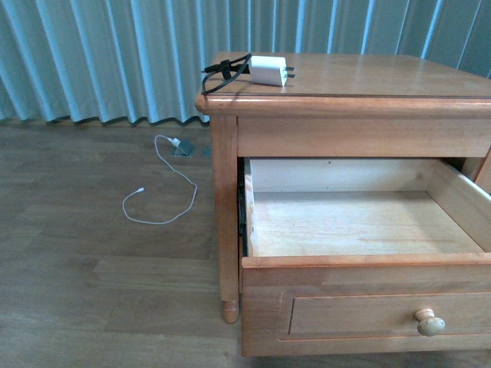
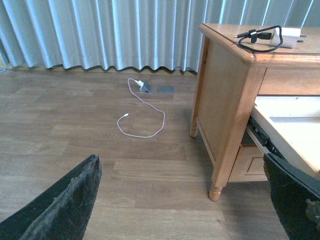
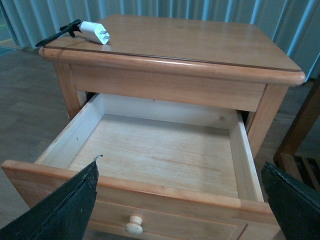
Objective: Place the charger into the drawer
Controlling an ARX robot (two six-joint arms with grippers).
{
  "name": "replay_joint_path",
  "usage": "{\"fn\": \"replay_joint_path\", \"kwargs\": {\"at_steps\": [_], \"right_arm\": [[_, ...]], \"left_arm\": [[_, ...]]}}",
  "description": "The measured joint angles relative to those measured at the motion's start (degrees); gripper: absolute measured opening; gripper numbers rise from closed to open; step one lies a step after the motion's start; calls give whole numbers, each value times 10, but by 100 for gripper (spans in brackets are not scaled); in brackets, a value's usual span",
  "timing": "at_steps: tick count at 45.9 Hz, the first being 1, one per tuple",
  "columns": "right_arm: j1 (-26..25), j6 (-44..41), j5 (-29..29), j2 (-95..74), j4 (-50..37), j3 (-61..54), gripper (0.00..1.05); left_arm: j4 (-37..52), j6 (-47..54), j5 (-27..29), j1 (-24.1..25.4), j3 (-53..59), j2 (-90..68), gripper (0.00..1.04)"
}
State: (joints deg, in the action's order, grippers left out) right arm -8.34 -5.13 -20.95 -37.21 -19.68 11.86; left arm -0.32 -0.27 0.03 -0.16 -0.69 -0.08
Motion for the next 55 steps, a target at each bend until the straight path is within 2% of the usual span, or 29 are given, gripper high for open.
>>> {"fn": "replay_joint_path", "kwargs": {"at_steps": [5,9,15,30,35,38,46,52,55], "right_arm": [[-59,5,-50,50,28,-18,96],[-125,14,-95,83,27,-35,96],[-190,29,-140,103,26,-50,96],[-206,59,-150,114,22,-57,96],[-169,56,-44,144,24,-72,81],[-141,55,-5,168,38,-78,70],[-71,54,63,220,75,-90,38],[-36,54,97,245,93,-96,17],[-19,54,110,269,100,-106,3]], "left_arm": [[0,0,0,0,0,0,99],[0,0,0,0,0,0,99],[0,0,0,0,0,0,99],[0,0,0,0,0,0,99],[0,0,0,0,0,0,99],[0,0,0,0,0,0,99],[0,0,0,0,0,0,99],[0,0,0,0,0,0,99],[0,0,0,0,0,0,99]]}}
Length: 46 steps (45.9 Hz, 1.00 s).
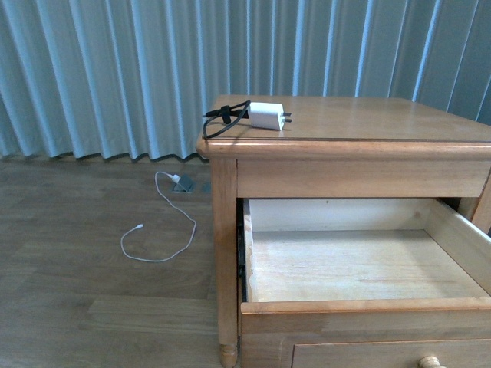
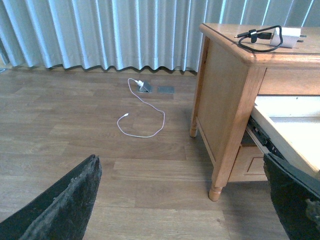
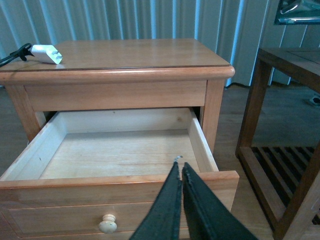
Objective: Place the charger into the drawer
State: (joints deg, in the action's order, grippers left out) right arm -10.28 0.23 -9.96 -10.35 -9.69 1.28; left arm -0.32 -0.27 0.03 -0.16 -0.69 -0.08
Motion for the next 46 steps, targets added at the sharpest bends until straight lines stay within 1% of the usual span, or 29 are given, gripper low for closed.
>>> {"fn": "replay_joint_path", "kwargs": {"at_steps": [1,4,6,7,9,10,16,17,19,20,21,22,23,25,27,29,34,39,43,46], "right_arm": [[2,-2,0,17,20,-2,1],[10,-3,11,65,77,-10,2],[53,-2,74,94,93,-10,2],[74,-3,91,99,95,-10,5],[95,-3,91,100,96,-10,16],[98,-3,92,100,97,-10,21],[100,-3,97,101,97,-10,43],[100,-3,97,101,97,-10,48],[100,-3,97,101,97,-10,58],[100,-3,97,101,97,-10,64],[101,-3,97,101,97,-10,69],[101,-3,97,101,97,-10,74],[101,-3,97,101,97,-10,78],[101,-3,97,101,97,-10,87],[101,-3,99,101,97,-10,94],[101,-3,98,101,97,-10,98],[101,-3,98,101,97,-10,96],[101,-3,99,101,97,-10,96],[101,-3,99,101,97,-10,96],[101,-3,99,101,97,-10,96]], "left_arm": [[0,0,0,0,0,0,99],[0,0,0,0,0,0,99],[0,0,0,0,0,0,99],[0,0,0,0,0,0,99],[0,0,0,0,0,0,99],[0,0,0,0,0,0,99],[0,0,0,0,0,0,99],[0,-7,20,-6,-1,-4,99],[25,-56,191,-62,-13,-65,99],[45,-75,256,-82,-22,-101,99],[70,-93,307,-95,-34,-145,99],[97,-105,343,-100,-50,-192,99],[109,-110,349,-100,-59,-214,99],[147,-119,348,-101,-89,-281,99],[174,-124,332,-102,-116,-331,99],[190,-125,310,-106,-140,-373,99],[228,-115,277,-125,-208,-486,99],[245,-83,232,-162,-320,-636,99],[251,-61,215,-184,-410,-730,99],[251,-54,206,-194,-455,-773,99]]}}
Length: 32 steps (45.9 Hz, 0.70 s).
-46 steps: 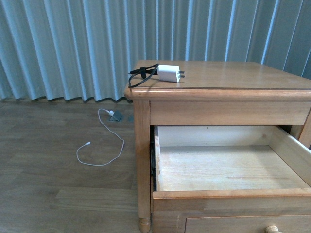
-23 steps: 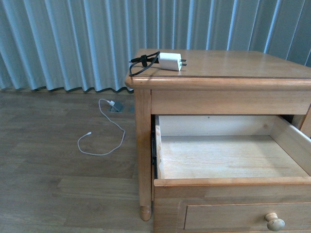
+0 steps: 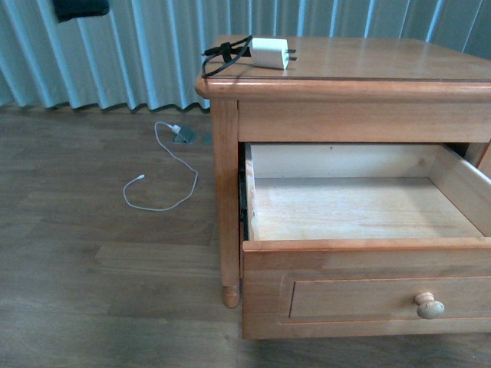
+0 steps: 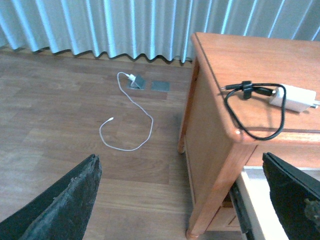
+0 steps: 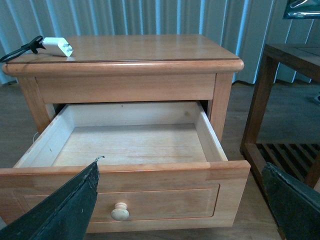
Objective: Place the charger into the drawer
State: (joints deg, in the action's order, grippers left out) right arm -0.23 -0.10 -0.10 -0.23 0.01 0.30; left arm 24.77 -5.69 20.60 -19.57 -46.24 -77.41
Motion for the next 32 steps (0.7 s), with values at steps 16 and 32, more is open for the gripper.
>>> {"fn": "replay_joint_path", "kwargs": {"at_steps": [16,32], "right_arm": [[0,0,0,0,0,0,96],[0,0,0,0,0,0,96]], "left_arm": [[-1,6,-33,-35,-201,-198,99],[-5,-17,-48,-50,-341,-345,99]]}}
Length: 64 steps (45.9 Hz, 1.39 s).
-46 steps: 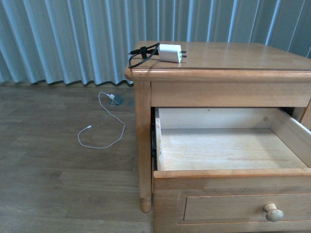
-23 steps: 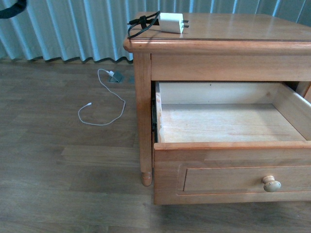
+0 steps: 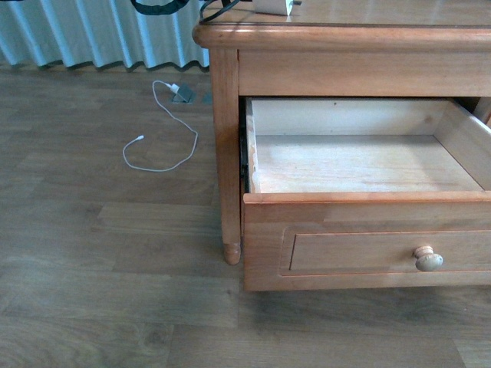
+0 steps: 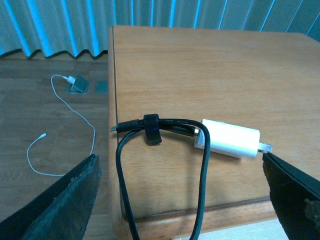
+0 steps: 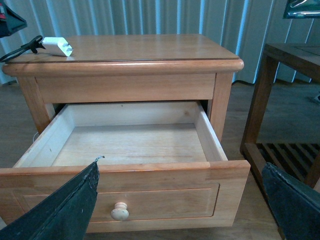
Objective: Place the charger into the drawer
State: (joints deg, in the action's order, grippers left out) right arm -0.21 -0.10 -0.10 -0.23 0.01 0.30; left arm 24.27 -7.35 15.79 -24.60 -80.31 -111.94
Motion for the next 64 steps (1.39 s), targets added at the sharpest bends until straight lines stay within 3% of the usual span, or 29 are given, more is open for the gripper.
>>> {"fn": "replay_joint_path", "kwargs": {"at_steps": [12,30,37,52,64], "right_arm": [[0,0,0,0,0,0,96],[0,0,0,0,0,0,96],[0,0,0,0,0,0,96],[0,0,0,0,0,0,96],[0,0,0,0,0,0,96]], "left_arm": [[-16,-7,-4,-5,-80,-81,97],[-33,-7,-2,-9,-101,-110,37],[-24,-21,1,-7,-99,-104,4],[19,-42,-10,-19,-56,16,4],[2,-61,-71,-78,-39,77,4]]}}
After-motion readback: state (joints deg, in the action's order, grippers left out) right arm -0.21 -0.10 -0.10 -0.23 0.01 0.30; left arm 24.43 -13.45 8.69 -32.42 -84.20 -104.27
